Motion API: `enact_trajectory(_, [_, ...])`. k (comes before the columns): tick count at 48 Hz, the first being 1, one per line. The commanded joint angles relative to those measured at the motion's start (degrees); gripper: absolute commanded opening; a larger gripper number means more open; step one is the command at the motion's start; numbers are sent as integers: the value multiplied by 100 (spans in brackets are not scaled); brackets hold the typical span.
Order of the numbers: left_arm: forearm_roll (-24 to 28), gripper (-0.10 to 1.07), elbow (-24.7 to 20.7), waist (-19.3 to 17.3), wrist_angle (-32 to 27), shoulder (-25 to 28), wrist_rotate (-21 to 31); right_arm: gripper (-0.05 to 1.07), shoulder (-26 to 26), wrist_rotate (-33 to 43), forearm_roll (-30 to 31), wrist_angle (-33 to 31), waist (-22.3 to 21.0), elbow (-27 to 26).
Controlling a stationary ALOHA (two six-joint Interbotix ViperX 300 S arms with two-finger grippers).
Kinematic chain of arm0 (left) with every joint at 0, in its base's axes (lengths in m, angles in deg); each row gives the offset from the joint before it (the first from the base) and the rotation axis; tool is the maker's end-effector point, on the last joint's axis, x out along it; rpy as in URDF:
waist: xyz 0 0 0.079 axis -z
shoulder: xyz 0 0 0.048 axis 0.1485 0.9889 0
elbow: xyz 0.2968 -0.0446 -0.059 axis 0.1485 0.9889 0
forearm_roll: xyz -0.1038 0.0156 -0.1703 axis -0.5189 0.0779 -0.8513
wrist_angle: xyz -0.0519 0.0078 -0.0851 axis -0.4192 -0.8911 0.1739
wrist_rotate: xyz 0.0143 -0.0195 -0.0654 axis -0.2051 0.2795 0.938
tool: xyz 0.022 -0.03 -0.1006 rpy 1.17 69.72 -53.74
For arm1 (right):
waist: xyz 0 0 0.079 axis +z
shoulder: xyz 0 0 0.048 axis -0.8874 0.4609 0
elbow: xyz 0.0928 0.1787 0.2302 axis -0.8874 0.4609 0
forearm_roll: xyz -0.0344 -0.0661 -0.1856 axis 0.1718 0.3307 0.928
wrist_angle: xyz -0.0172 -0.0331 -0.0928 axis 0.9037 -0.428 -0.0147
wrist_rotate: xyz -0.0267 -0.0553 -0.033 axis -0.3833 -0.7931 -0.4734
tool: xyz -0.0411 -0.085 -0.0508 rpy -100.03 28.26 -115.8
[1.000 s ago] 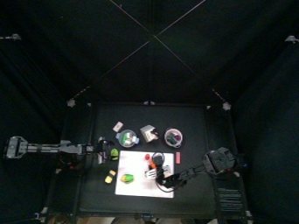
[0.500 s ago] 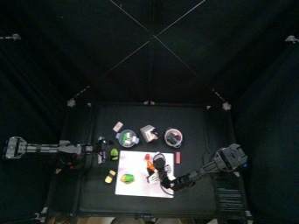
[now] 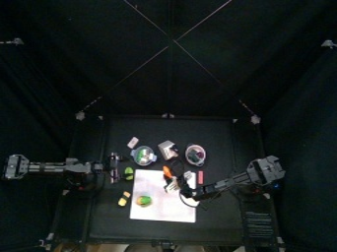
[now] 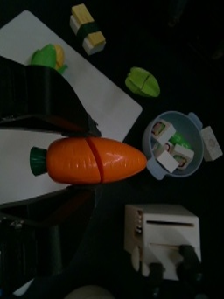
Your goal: Place carrot into pot
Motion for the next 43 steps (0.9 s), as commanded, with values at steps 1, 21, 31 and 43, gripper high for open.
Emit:
enact_trajectory(1, [0, 97, -79, -53, 237, 0, -18, 58, -114, -167, 70, 475, -396, -220])
enact_trajectory(21, [-431, 97, 62, -536, 703, -246, -9, 58, -193, -308, 378, 1028, -1204, -97])
enact_trajectory(31, [-527, 97, 132, -571, 729, -281, -9, 58, -958, -272, 308, 879, -1239, 545])
enact_trajectory(43, [-536, 97, 149, -580, 721, -272, 0, 58, -1731, -281, 53, 360, -1248, 1336])
